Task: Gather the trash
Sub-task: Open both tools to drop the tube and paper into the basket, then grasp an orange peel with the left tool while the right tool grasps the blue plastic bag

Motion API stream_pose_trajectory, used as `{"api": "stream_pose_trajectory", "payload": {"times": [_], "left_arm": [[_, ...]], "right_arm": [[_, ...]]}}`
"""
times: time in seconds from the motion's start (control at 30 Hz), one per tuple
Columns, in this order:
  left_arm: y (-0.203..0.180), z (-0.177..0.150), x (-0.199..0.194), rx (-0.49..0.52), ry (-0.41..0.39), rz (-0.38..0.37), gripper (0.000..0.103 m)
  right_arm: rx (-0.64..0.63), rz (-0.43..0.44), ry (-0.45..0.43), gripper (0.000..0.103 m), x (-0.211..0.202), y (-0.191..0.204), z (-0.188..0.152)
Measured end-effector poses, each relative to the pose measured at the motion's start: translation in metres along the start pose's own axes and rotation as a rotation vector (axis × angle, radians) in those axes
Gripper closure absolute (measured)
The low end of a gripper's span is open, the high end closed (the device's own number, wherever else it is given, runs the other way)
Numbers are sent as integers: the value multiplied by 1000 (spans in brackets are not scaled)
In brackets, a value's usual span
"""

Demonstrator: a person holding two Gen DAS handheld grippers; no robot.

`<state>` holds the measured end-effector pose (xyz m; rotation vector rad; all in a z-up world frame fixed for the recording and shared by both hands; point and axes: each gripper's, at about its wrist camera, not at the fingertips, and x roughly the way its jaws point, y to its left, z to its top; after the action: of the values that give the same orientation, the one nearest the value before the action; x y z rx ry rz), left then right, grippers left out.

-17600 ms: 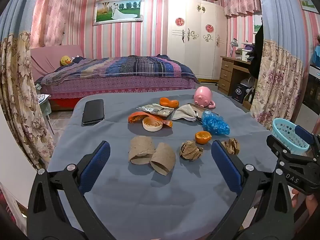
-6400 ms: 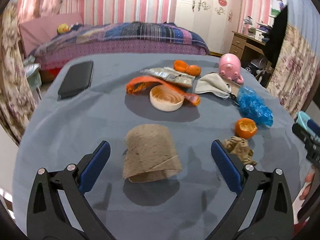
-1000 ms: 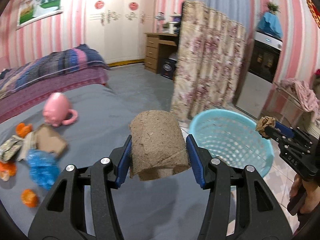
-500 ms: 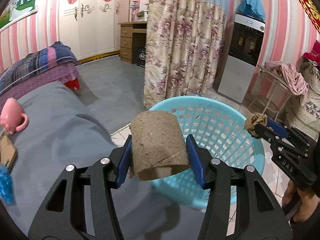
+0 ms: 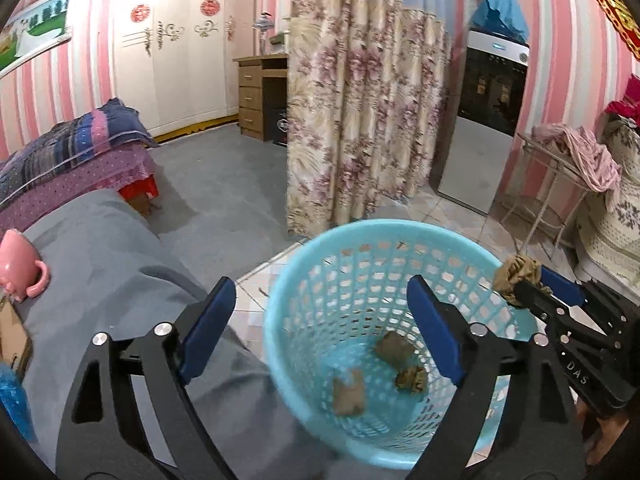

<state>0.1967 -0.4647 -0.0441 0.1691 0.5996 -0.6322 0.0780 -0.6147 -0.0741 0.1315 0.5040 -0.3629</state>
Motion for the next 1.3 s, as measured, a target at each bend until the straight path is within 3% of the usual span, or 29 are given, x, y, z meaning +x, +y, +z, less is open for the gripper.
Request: {"api": "stream_pose_trajectory", "payload": {"times": [0.3, 0.37, 0.43, 0.57, 0.9, 1.3], "left_arm": [[41, -15, -22, -37, -4, 77, 11], [49, -17, -28, -50, -5, 87, 10], [58, -21, -36, -63, -8, 97, 9], [77, -28, -53, -99, -18, 117, 9], [135, -53, -116, -187, -56, 201, 6], [212, -97, -195, -280, -59, 345, 6]], "right_arm": [[1, 13, 13, 66, 14, 29, 1], [-1, 11, 13, 44, 16, 35, 2], [-5, -1, 6, 30, 16, 42, 2], [-16, -12, 19, 14, 16, 52, 2], [-61, 12, -7, 8, -2, 99, 11], [-147, 126, 0, 7, -20, 186, 5]]}}
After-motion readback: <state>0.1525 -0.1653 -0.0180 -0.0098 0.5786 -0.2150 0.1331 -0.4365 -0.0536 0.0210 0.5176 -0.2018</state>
